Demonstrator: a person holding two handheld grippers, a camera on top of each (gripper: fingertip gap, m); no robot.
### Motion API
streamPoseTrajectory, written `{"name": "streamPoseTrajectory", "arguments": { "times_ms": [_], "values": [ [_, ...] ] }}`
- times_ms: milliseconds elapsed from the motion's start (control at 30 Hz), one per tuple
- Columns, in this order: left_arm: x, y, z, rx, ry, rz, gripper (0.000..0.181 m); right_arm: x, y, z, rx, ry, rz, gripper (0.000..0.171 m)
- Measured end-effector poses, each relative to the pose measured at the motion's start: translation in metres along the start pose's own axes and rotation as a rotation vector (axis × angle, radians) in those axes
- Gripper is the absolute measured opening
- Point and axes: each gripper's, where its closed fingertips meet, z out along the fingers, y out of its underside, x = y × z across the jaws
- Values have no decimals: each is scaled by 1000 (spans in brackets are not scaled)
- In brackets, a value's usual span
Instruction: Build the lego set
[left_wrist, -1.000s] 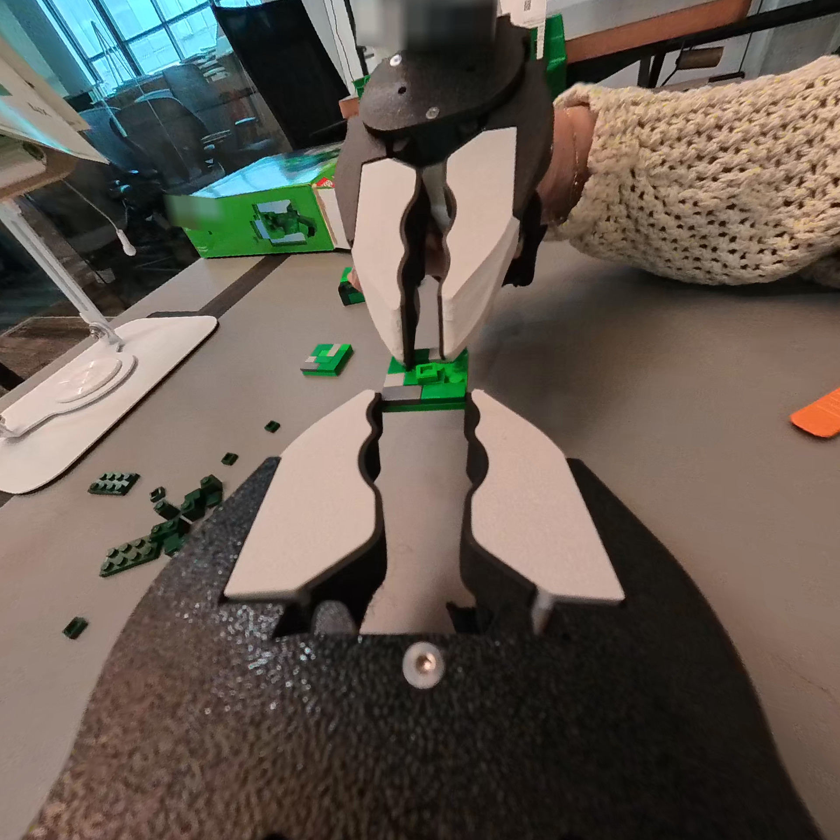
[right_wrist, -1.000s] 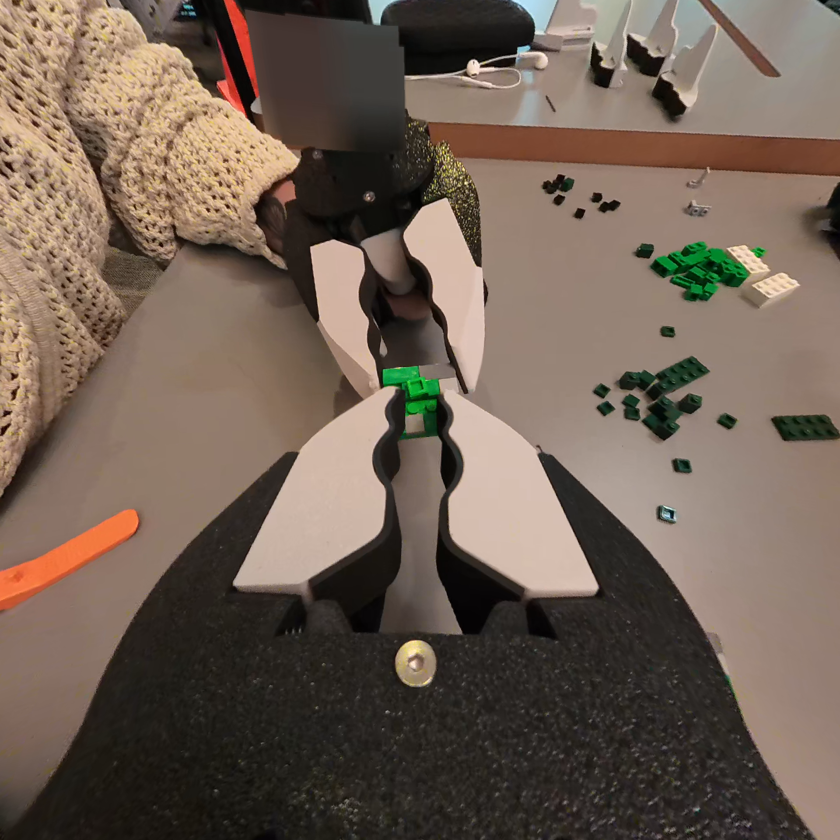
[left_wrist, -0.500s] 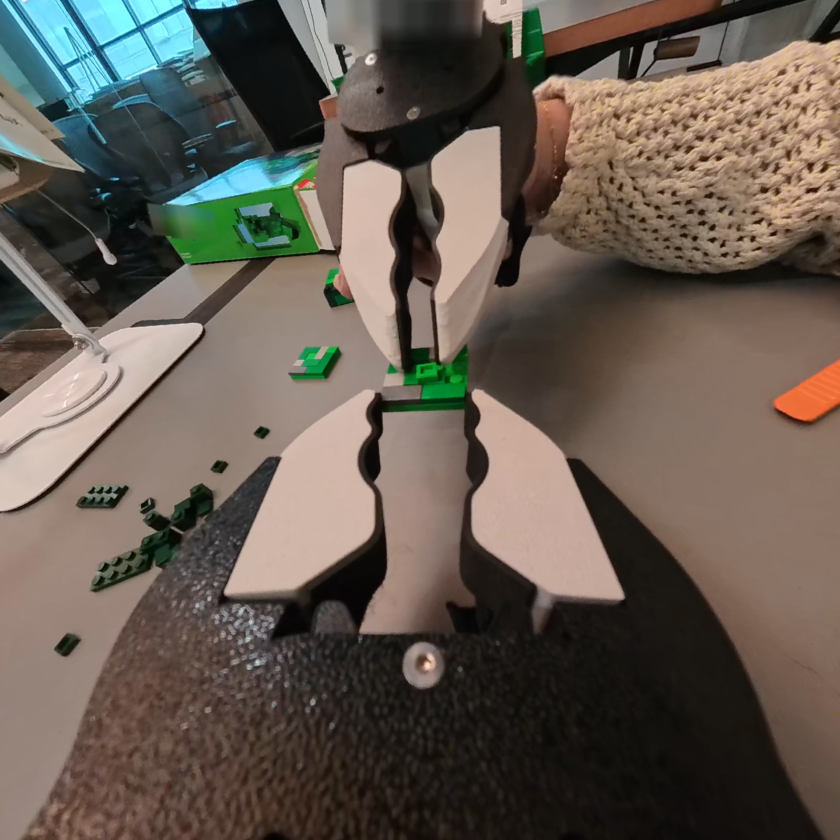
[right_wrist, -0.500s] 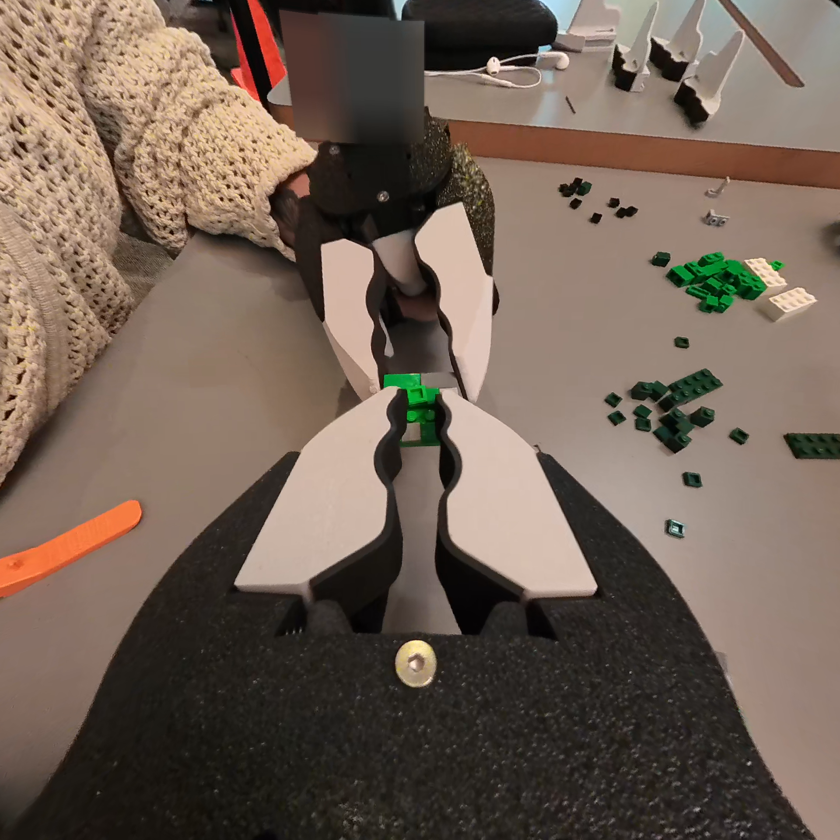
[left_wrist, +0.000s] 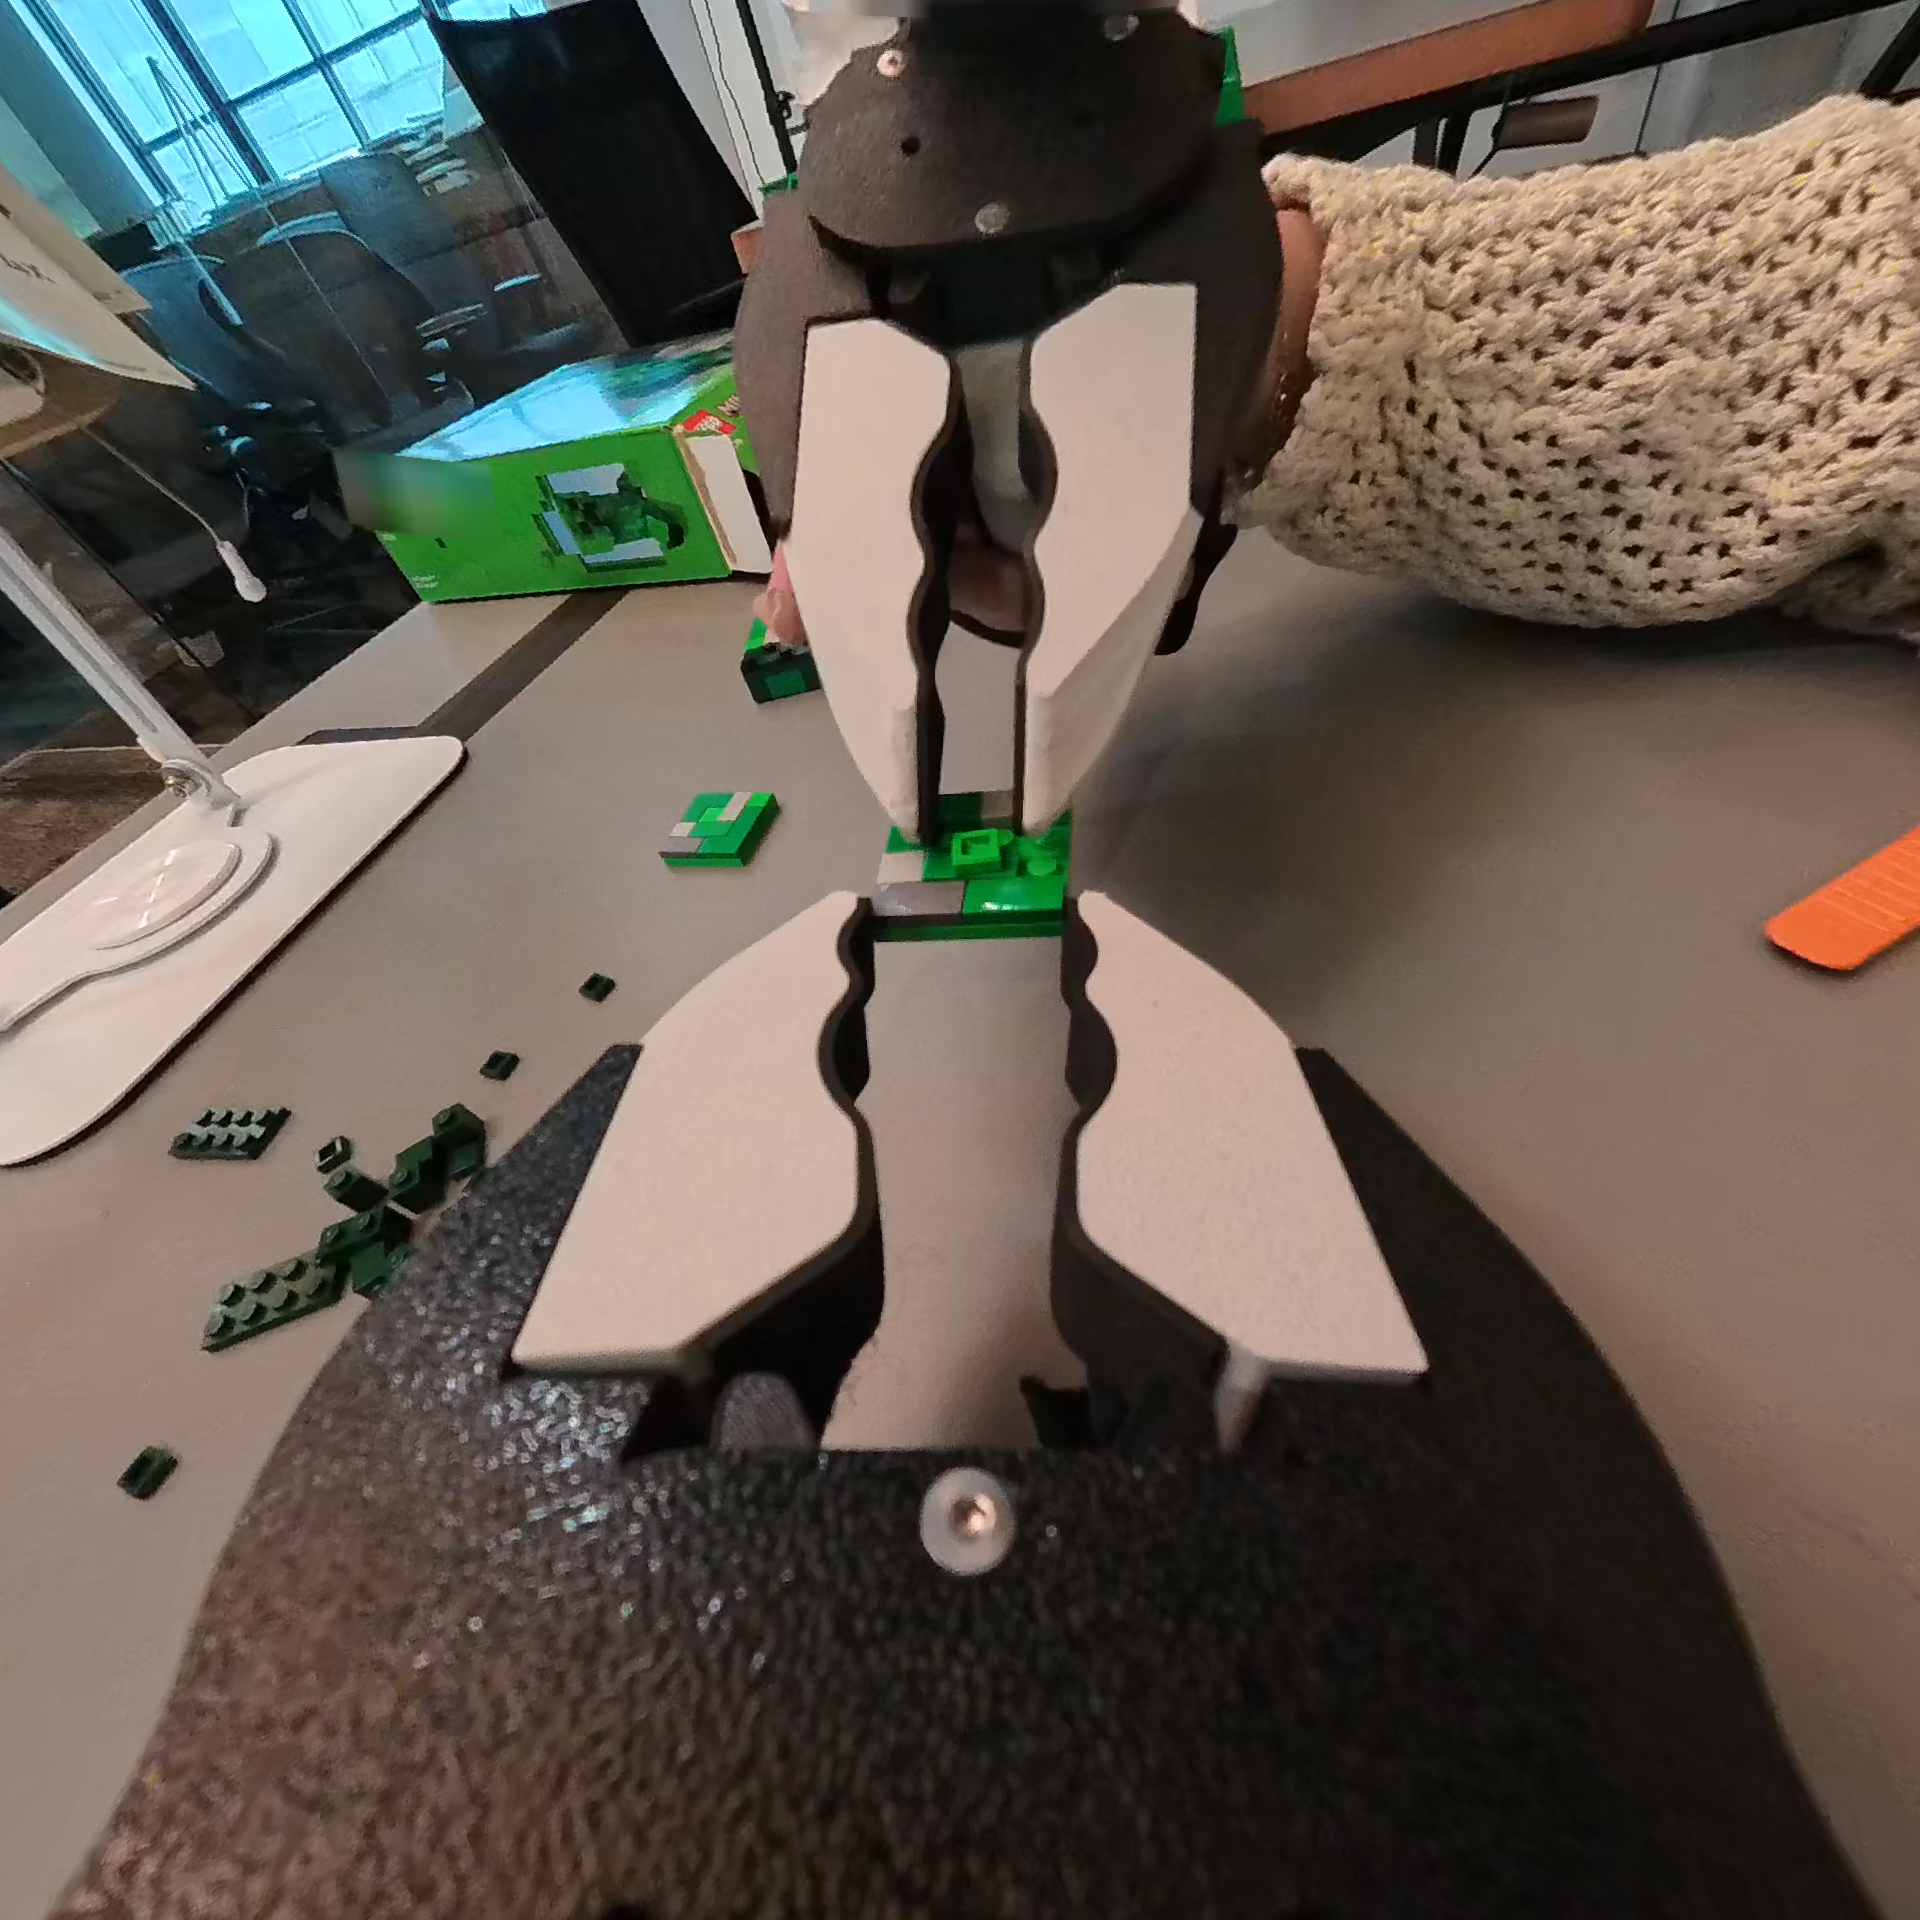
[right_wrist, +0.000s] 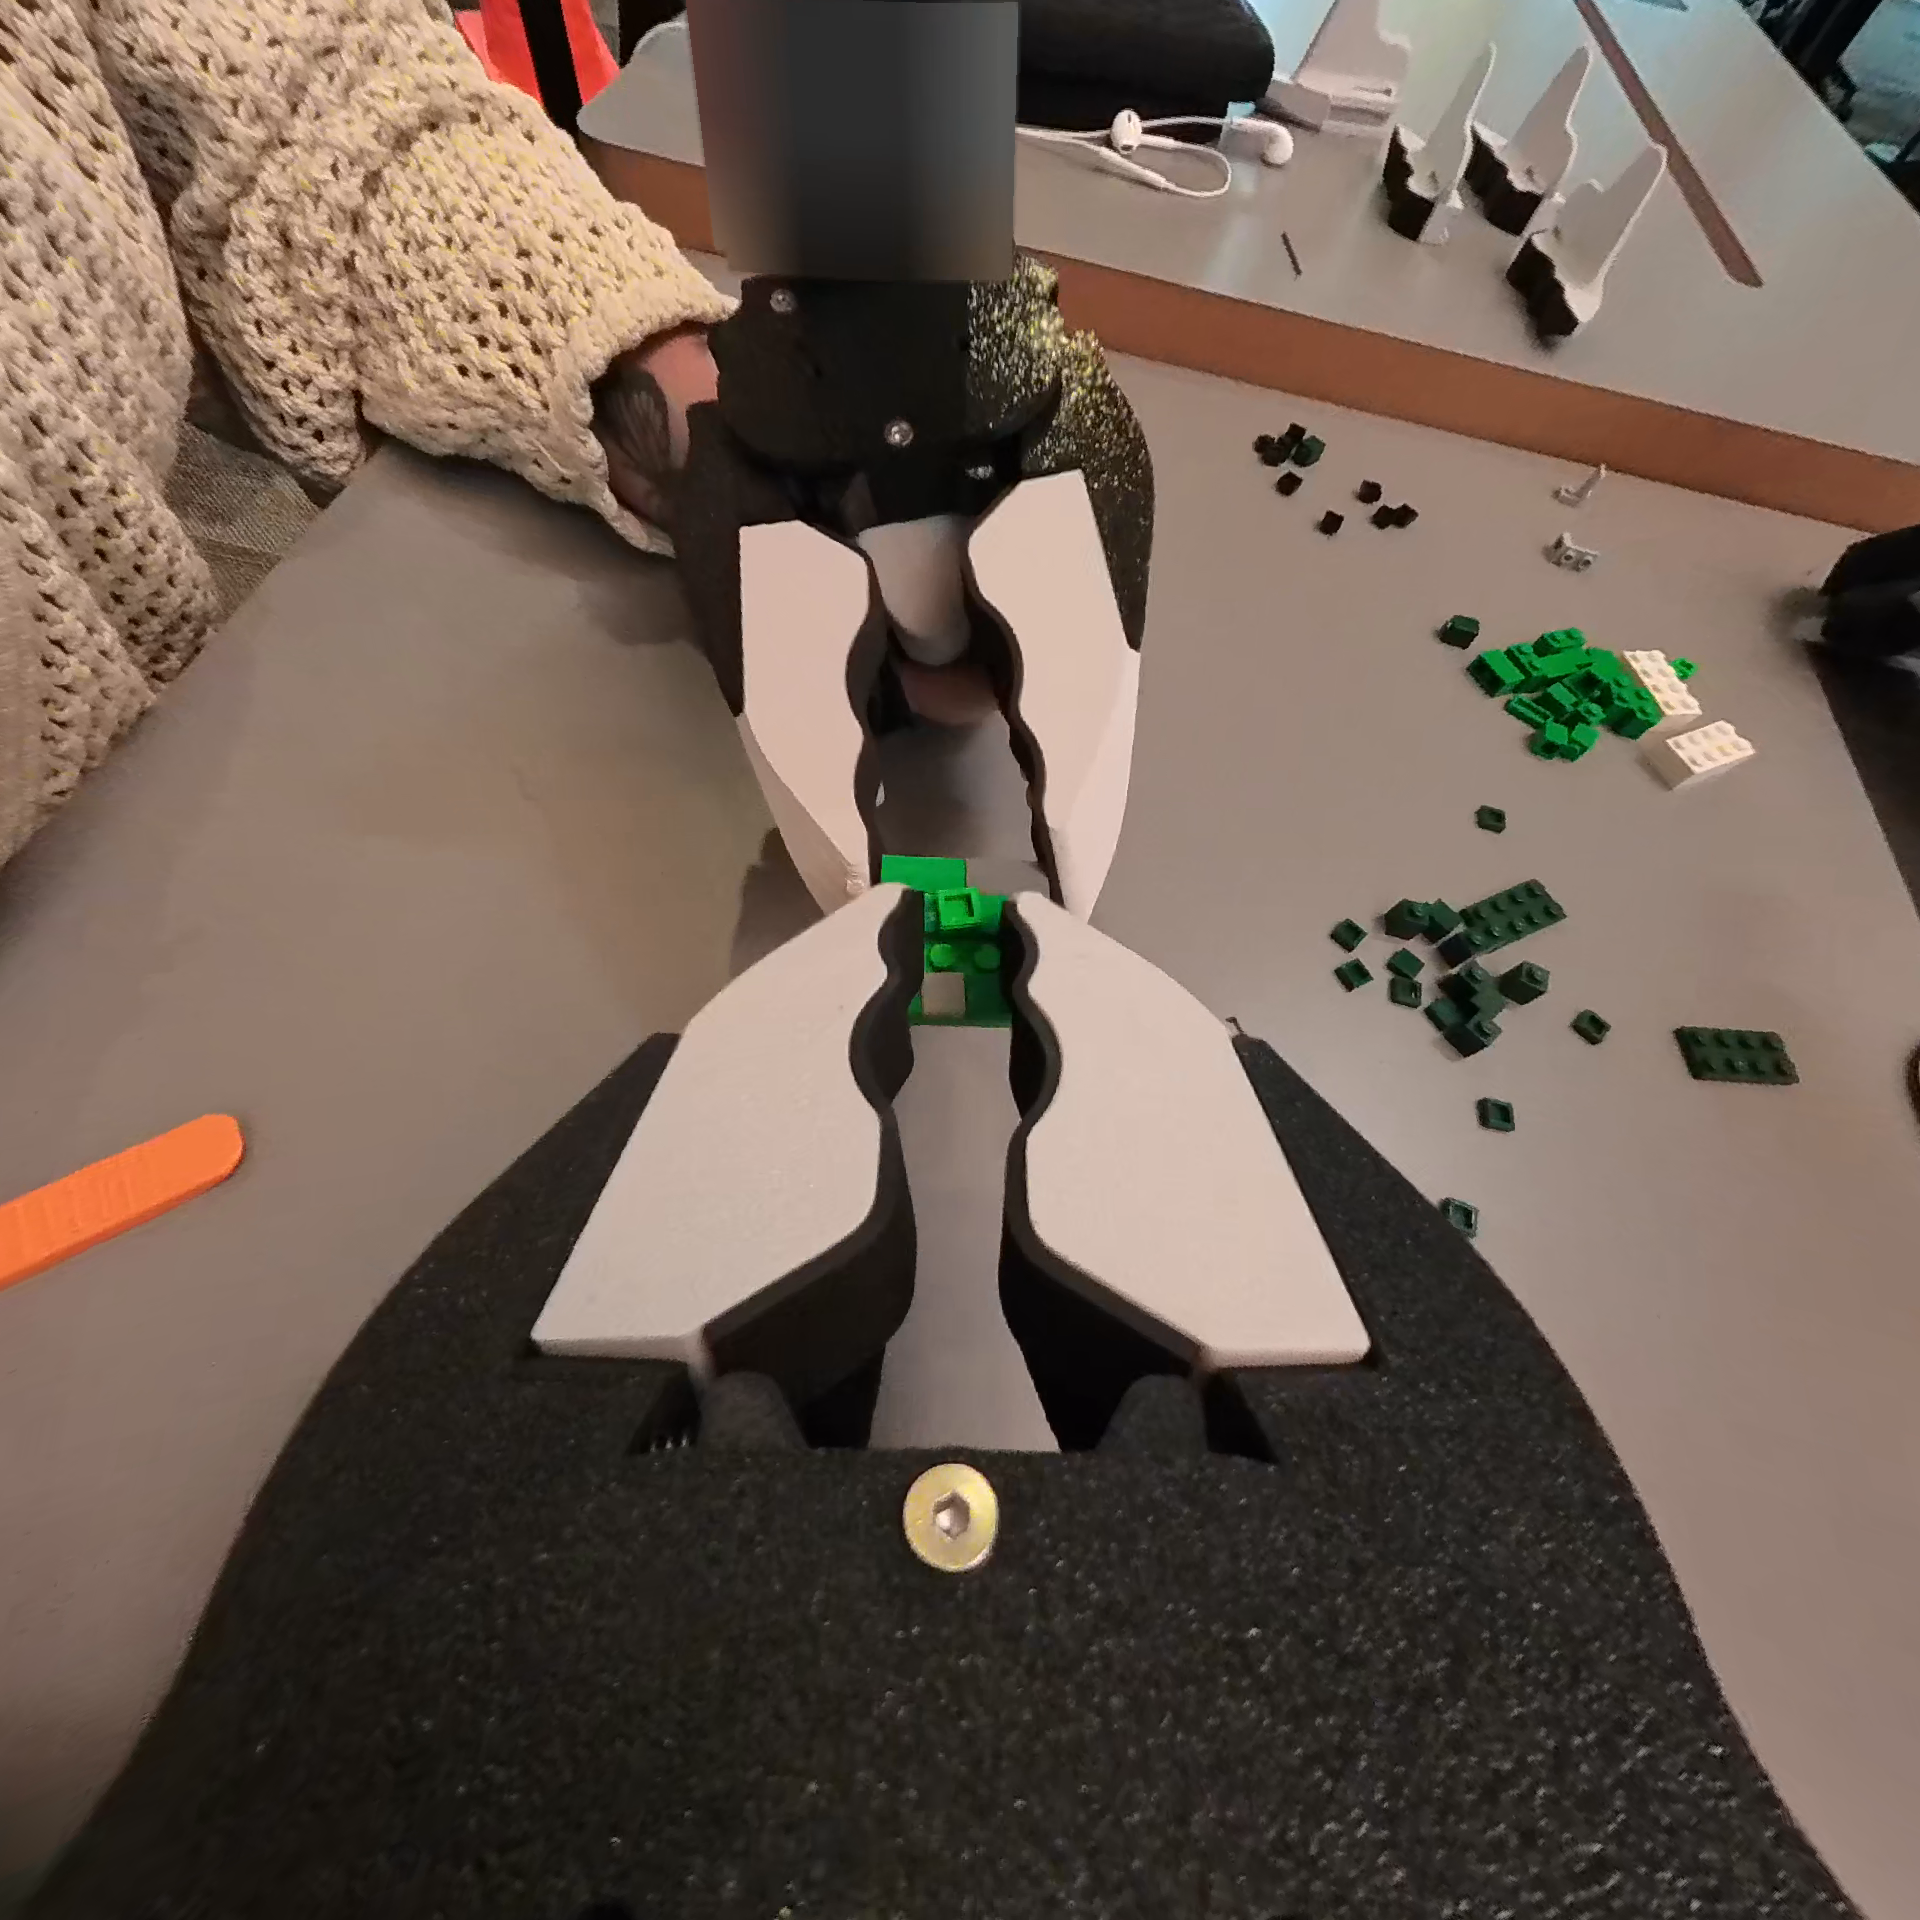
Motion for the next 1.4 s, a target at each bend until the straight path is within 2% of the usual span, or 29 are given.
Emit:
{"name": "streamPoseTrajectory", "arguments": {
  "times_ms": [400, 633, 933, 1400],
  "values": [
    [0, 0, 0, -2, -3, -1, 34, 2, 3, -4, -52, 31, -25, 7],
    [0, 1, 1, -9, -4, 5, 34, 2, 12, -15, -203, 73, -37, 7],
    [1, 1, 1, -13, -4, 6, 34, 0, 5, -4, -198, 83, -88, 7],
    [1, 1, 1, -14, -5, 9, 34, 2, 4, -1, -191, 68, 10, 7]
  ]
}}
